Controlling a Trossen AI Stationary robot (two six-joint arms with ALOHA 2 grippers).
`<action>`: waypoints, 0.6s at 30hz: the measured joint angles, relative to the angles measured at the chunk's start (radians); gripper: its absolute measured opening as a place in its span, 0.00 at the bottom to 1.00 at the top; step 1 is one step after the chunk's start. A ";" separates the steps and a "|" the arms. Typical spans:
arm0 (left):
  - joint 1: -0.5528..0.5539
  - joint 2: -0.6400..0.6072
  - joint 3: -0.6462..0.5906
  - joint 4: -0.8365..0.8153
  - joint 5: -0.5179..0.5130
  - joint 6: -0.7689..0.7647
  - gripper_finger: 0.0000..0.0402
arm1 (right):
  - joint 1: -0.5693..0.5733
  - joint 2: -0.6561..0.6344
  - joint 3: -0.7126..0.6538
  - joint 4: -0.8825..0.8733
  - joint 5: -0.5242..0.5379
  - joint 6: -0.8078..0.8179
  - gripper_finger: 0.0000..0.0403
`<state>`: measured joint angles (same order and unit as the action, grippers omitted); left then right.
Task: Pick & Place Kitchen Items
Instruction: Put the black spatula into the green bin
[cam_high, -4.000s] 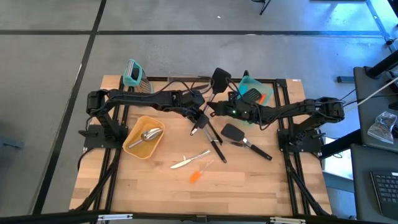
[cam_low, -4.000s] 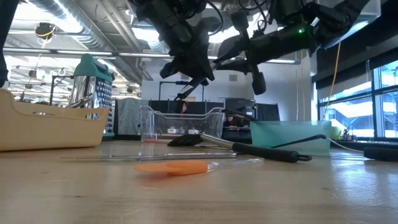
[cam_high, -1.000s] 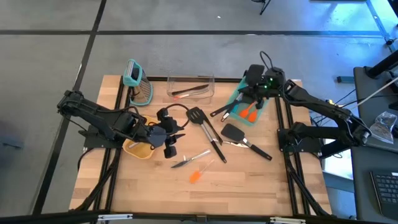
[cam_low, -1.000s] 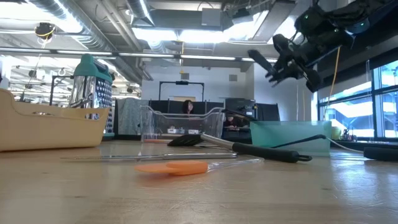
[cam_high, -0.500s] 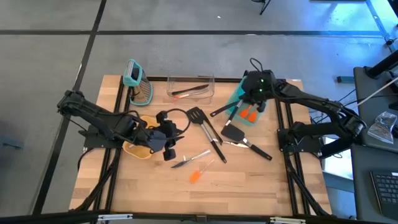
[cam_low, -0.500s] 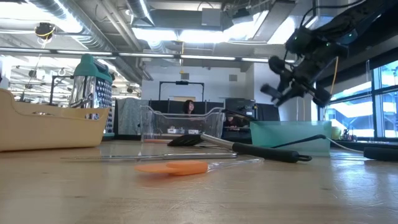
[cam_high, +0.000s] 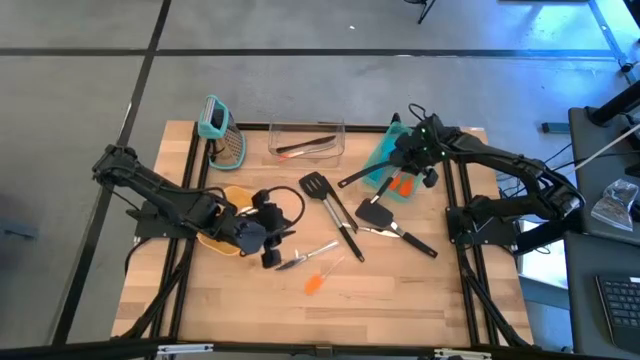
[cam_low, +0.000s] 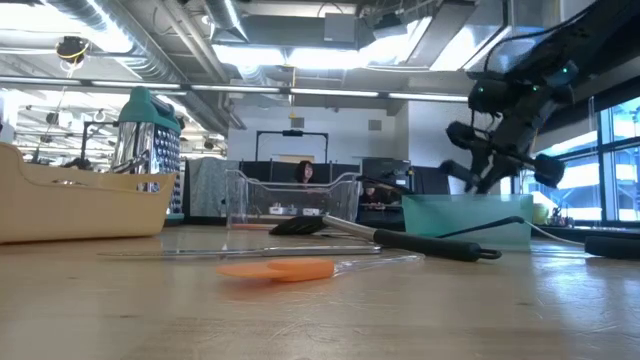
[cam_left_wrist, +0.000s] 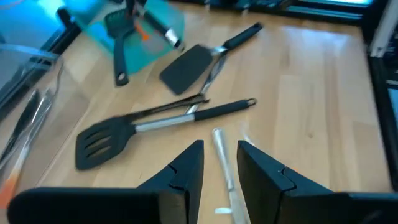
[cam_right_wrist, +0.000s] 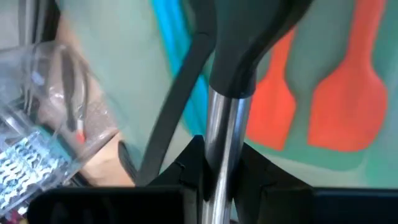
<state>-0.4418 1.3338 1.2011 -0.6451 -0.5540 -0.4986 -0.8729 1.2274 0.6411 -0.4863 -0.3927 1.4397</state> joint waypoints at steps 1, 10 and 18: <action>-0.008 0.000 0.000 0.012 -0.003 0.012 0.23 | -0.002 0.000 -0.020 0.023 0.000 0.013 0.12; -0.042 0.000 0.000 0.069 -0.016 0.052 0.23 | -0.039 0.000 -0.132 0.172 -0.012 0.056 0.12; -0.041 0.000 0.000 0.067 -0.032 0.059 0.23 | -0.046 0.000 -0.132 0.207 0.089 -0.164 0.24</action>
<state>-0.4831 1.3338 1.2011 -0.5777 -0.5858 -0.4400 -0.9188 1.2270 0.5087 -0.2791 -0.3039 1.2760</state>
